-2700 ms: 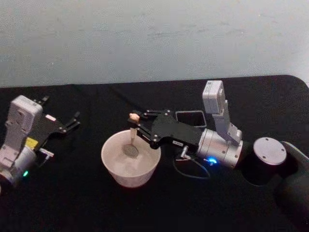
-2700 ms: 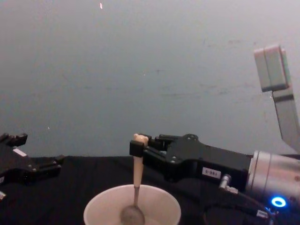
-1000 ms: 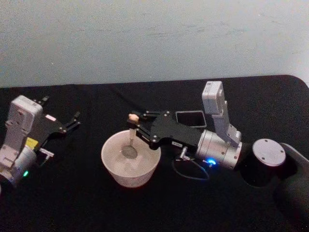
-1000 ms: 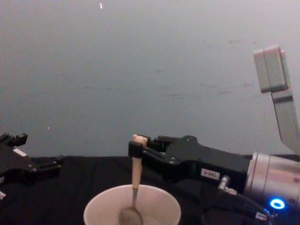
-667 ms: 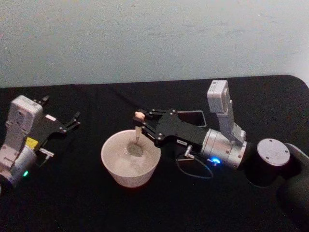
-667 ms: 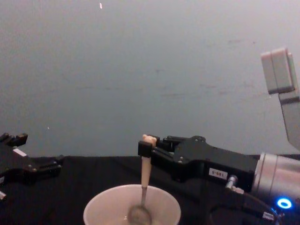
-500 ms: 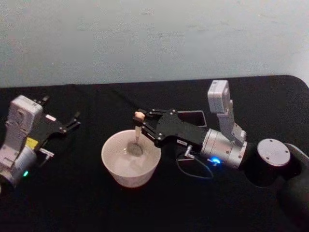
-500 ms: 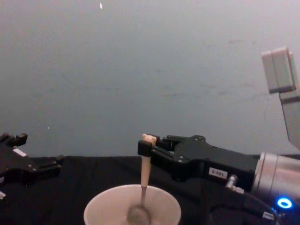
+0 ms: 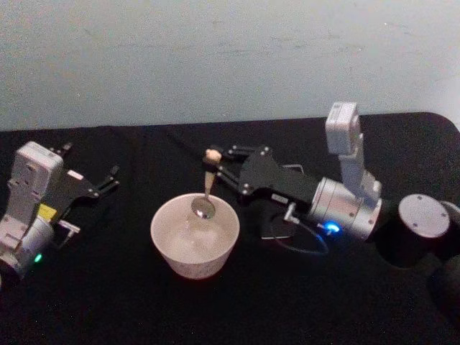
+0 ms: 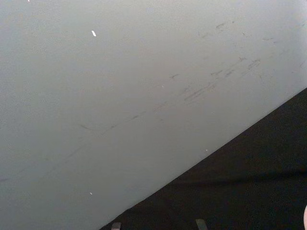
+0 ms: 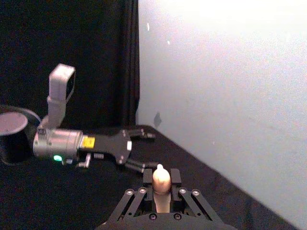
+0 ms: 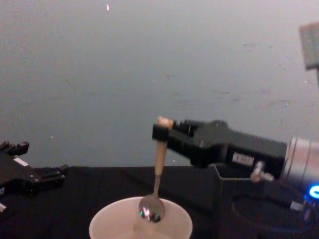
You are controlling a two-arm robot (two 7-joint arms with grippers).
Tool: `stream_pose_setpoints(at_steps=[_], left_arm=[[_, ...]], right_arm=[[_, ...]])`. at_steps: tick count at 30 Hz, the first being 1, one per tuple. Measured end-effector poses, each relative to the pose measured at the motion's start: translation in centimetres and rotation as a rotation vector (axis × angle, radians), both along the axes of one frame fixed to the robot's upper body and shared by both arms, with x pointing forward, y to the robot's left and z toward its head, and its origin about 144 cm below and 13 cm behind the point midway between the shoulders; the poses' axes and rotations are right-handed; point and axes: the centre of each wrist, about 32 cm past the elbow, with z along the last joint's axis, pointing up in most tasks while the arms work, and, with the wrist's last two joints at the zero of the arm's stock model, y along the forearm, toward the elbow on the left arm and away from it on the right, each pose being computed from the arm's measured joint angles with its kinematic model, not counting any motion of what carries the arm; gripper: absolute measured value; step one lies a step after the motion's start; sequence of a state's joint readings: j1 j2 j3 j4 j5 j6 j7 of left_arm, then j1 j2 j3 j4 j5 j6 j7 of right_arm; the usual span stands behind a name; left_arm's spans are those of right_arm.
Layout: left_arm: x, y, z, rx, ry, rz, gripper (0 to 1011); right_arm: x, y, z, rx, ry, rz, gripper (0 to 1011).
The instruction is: Pick up the stirring spoon with one hand, stir inside the cup, then place it back in its original position.
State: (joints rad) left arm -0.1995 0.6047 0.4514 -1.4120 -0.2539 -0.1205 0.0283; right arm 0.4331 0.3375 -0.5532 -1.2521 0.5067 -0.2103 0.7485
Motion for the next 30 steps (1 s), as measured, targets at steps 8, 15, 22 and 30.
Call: stream_pose_setpoints(at_steps=[8,15,22,30], left_arm=[[0.0,0.0,0.0,0.0,0.0,0.0,1001],[0.0,0.0,0.0,0.0,0.0,0.0,1001],[0.0,0.0,0.0,0.0,0.0,0.0,1001],[0.0,0.0,0.0,0.0,0.0,0.0,1001]], right_arm=[[-0.3,-1.6,3.3,0.042,-0.051,-0.006,205],[-0.7,-3.7,5.8,0.067,-0.088,-0.047,205],[-1.3,-6.0,7.0,0.065,-0.112,-0.088,205],[-2.1,-8.3,7.3,0.045,-0.121,-0.124,205]])
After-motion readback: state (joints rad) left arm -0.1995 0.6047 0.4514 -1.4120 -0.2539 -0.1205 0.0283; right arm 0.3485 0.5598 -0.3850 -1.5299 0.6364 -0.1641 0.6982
